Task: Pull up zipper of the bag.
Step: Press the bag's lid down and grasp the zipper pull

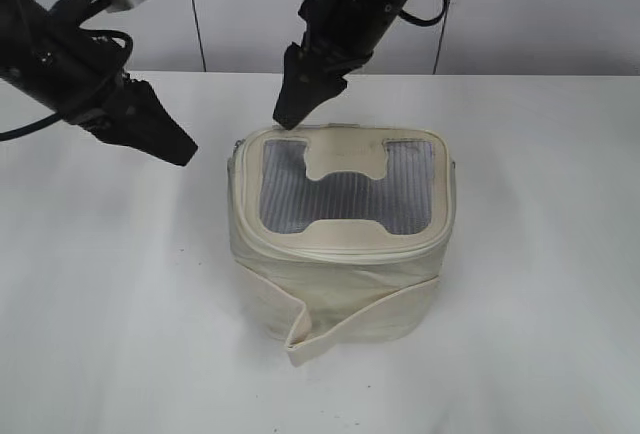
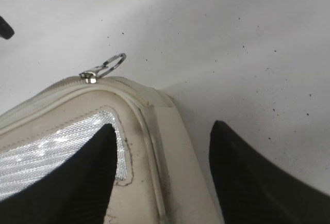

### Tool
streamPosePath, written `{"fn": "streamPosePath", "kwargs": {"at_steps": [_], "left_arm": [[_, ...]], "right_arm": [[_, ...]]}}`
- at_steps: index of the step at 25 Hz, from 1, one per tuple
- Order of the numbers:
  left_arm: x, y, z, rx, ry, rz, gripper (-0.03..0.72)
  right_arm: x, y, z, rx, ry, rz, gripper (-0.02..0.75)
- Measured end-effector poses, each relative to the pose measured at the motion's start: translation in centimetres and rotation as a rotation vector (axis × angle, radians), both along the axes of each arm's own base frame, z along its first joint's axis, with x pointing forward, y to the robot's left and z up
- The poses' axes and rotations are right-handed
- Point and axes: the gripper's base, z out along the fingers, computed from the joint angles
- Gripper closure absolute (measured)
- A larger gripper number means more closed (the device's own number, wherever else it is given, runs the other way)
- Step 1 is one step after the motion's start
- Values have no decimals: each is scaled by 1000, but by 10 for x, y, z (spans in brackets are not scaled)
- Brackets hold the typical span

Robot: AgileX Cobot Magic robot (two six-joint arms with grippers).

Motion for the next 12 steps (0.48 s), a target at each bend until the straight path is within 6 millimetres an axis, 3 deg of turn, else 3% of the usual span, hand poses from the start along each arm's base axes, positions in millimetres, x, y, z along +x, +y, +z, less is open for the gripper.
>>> {"fn": "streamPosePath", "kwargs": {"at_steps": [8, 12], "left_arm": [[2, -3, -3, 23, -30, 0, 356], [8, -4, -14, 33, -17, 11, 348]], "right_arm": [[3, 3, -17, -1, 36, 3, 290], [5, 4, -27, -13, 55, 4, 312]]}}
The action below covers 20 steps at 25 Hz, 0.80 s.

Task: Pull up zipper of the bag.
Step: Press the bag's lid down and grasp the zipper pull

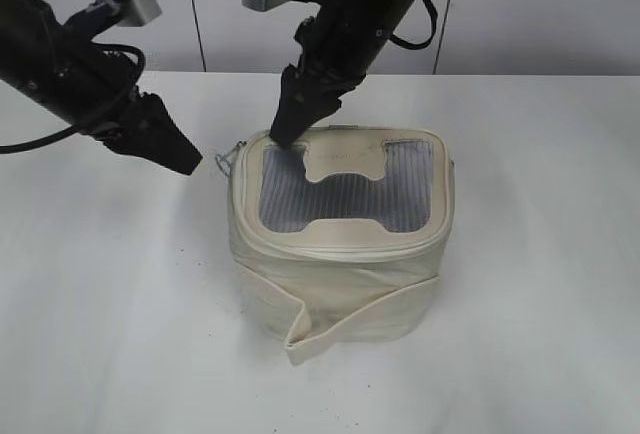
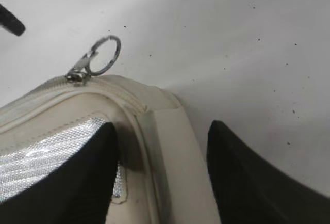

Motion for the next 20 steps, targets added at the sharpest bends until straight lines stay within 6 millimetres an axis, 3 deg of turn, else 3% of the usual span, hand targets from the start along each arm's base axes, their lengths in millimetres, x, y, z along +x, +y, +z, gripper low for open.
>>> {"fn": "streamPosePath", "kwargs": {"at_steps": [9, 16, 20], "left_arm": [[5, 0, -6, 11, -37, -10, 312], [9, -1, -6, 43, -138, -68, 150], [6, -12, -9, 106, -191, -128, 111]], "right_arm": [[-1, 0, -3, -8, 25, 6, 680], [-1, 0, -3, -8, 35, -13, 694], [-2, 0, -2, -8, 35, -14, 694]]}}
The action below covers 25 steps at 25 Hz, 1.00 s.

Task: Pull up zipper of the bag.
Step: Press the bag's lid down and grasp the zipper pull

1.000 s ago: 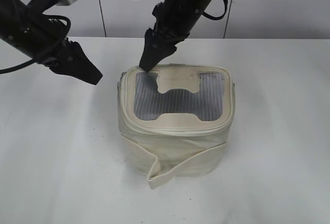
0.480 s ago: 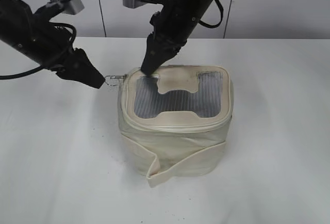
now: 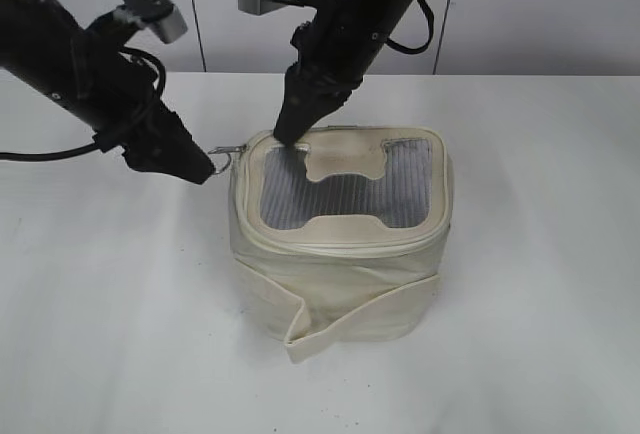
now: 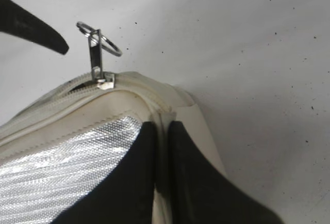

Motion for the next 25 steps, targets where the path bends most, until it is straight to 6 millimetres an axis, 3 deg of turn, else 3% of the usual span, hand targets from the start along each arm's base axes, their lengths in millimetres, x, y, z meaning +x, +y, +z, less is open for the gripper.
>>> {"fn": "streamPosePath", "kwargs": {"at_steps": [6, 13, 19, 23, 25], "left_arm": [[-4, -22, -1, 56, -91, -66, 104], [5, -23, 1, 73, -196, -26, 141], [-3, -35, 1, 80, -190, -79, 363], [-8, -41, -1, 106, -186, -130, 609], [-10, -40, -2, 123, -161, -134, 681]], "right_arm": [[0, 0, 0, 0, 0, 0, 696], [0, 0, 0, 0, 1, -2, 696], [0, 0, 0, -1, 2, -1, 696], [0, 0, 0, -1, 2, -1, 696], [0, 0, 0, -1, 1, -1, 696]]}}
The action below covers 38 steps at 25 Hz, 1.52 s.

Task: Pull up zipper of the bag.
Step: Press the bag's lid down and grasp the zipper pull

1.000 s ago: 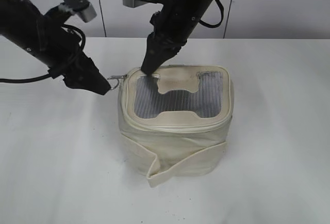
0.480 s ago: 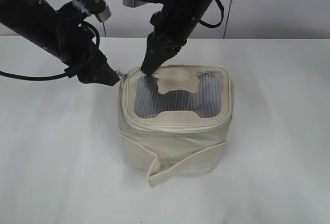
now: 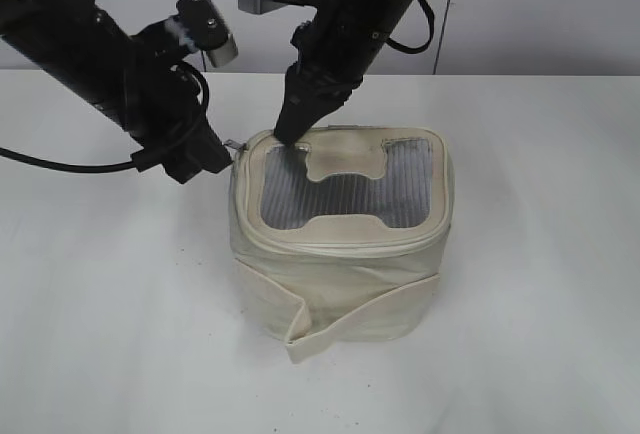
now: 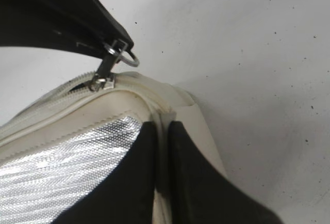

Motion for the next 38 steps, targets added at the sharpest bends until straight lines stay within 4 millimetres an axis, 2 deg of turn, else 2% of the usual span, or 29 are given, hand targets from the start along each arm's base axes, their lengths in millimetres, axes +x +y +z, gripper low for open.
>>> {"fn": "streamPosePath", "kwargs": {"at_steps": [19, 28, 33, 38], "left_arm": [[-24, 5, -2, 39, 337, 89, 691], [-39, 9, 17, 31, 409, 130, 691], [-59, 9, 5, 47, 482, 162, 691], [-90, -8, 3, 48, 490, 190, 691]], "right_arm": [[0, 0, 0, -7, 23, -46, 696], [0, 0, 0, -22, 31, -68, 698], [0, 0, 0, -22, 34, -74, 698], [0, 0, 0, -23, 38, -82, 699]]}}
